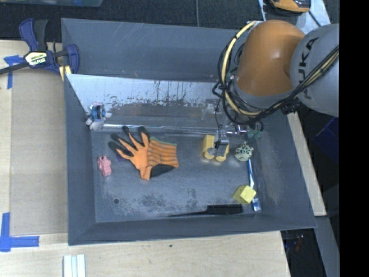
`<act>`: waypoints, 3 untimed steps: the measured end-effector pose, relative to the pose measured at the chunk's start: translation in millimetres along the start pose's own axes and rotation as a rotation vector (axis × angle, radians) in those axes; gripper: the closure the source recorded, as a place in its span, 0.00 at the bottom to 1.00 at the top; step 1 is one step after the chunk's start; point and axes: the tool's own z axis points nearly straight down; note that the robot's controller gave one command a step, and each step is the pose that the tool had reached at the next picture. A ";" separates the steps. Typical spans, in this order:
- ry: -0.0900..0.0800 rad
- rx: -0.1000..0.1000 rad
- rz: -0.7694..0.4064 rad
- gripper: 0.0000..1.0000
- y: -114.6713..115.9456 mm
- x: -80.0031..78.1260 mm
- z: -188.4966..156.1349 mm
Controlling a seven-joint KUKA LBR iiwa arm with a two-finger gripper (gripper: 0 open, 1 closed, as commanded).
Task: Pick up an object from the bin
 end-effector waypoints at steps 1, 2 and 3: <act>-0.006 0.000 0.000 0.00 -0.1 -1.6 -2.9; -0.008 0.000 -0.069 0.00 78.4 -2.3 44.1; -0.016 0.000 -0.019 0.00 130.9 -18.7 29.9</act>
Offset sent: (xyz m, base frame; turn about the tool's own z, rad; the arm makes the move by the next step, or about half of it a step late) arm 0.0008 0.1757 -0.1021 -0.1561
